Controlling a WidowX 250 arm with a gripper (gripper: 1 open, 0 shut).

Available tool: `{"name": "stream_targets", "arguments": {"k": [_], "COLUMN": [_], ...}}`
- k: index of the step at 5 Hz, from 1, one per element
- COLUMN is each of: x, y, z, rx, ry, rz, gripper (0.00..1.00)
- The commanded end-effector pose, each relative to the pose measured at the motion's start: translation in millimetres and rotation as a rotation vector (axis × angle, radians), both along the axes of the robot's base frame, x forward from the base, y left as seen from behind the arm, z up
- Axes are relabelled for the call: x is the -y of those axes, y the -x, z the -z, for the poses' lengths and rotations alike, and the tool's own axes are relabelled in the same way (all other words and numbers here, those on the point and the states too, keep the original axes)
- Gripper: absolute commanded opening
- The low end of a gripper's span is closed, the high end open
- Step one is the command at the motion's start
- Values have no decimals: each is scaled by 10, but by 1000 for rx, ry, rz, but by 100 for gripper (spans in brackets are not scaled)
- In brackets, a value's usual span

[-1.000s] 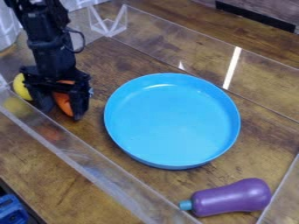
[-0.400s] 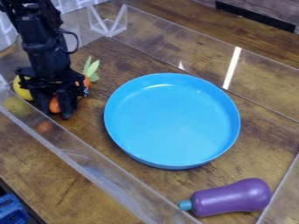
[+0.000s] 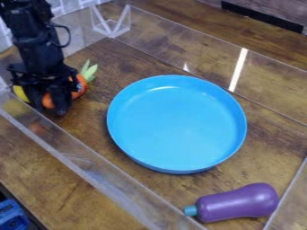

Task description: Put the carrot on the blue tray

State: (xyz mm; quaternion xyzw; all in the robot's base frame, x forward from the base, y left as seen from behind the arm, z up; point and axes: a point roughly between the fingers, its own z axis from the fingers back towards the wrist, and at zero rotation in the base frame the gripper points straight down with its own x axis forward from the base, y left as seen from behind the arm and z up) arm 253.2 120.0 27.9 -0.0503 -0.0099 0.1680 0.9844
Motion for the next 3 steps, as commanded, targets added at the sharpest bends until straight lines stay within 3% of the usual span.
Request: {"name": "stream_targets", "arguments": {"k": [1,3], "x": [-159,-140], "y": [-91,-112], "z": [-195,-118], "rx": [75,90], "ry": [-48,-25], "rz": [-14,-24], "gripper": [100,100]}}
